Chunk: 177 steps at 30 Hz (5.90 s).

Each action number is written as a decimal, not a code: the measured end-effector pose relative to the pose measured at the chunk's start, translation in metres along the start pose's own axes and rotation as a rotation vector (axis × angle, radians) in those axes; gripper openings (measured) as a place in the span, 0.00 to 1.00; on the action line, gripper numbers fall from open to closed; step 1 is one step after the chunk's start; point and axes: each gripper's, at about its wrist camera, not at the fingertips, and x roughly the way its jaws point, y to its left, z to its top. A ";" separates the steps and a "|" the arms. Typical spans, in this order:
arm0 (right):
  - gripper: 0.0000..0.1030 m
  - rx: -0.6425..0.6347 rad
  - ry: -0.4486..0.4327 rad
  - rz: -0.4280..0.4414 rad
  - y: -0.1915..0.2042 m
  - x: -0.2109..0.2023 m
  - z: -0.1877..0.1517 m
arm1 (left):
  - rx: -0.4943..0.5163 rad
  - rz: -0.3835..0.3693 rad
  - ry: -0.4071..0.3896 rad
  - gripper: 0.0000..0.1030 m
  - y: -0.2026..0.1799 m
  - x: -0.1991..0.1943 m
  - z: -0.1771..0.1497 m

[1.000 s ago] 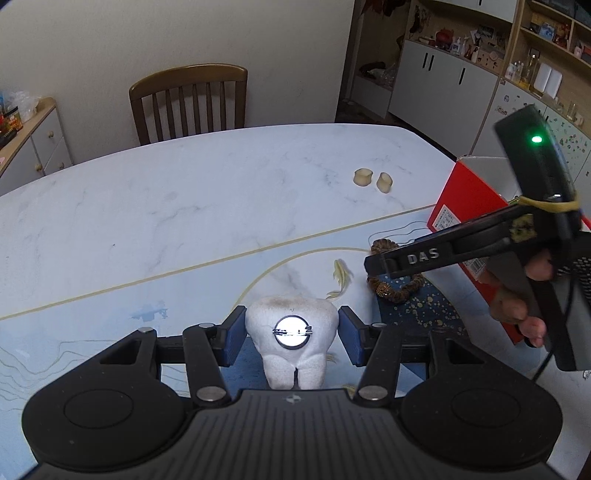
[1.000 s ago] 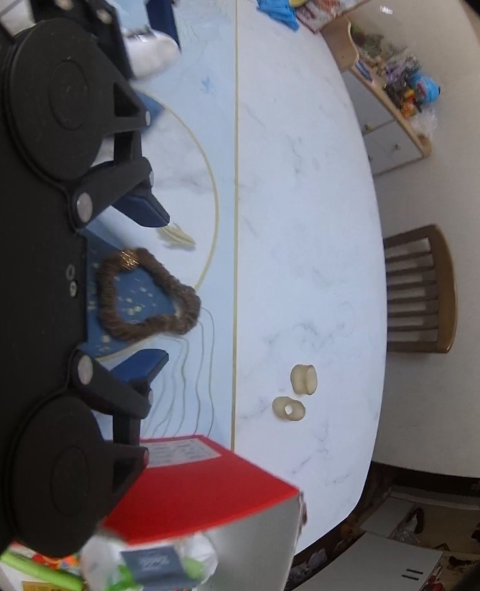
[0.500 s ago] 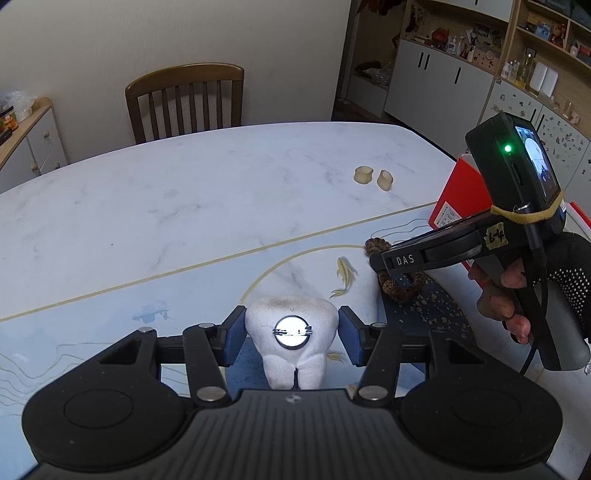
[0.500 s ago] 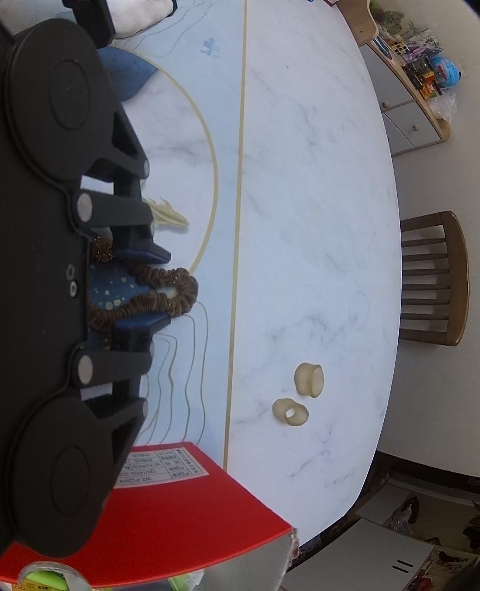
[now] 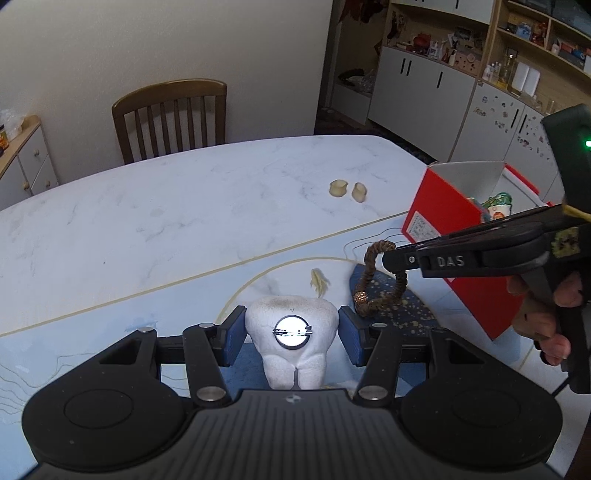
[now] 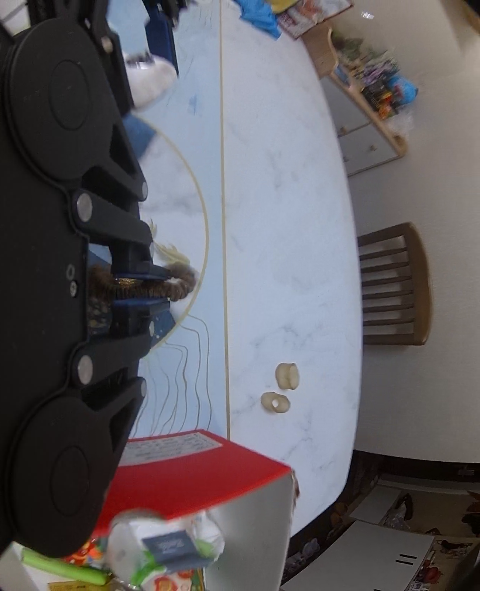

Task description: Organize objects

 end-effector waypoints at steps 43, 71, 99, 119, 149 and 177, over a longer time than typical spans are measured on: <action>0.08 0.046 -0.225 -0.024 -0.204 -0.192 -0.012 | 0.243 -0.109 -0.029 0.51 -0.240 0.019 0.073; 0.08 0.009 -0.070 -0.092 -0.294 -0.133 -0.040 | 0.232 -0.072 0.296 0.51 -0.306 0.158 0.080; 0.17 -0.035 0.026 0.000 -0.286 -0.117 -0.048 | 0.096 -0.102 0.276 0.62 -0.286 0.143 0.076; 0.40 0.025 -0.071 0.038 -0.278 -0.157 -0.057 | 0.035 -0.143 0.020 0.74 -0.263 0.041 0.076; 0.86 0.094 -0.259 -0.003 -0.189 -0.216 -0.075 | 0.075 -0.172 -0.107 0.93 -0.220 -0.029 0.055; 0.99 0.203 -0.328 -0.038 -0.167 -0.235 -0.112 | 0.139 -0.190 -0.194 1.00 -0.219 -0.052 0.036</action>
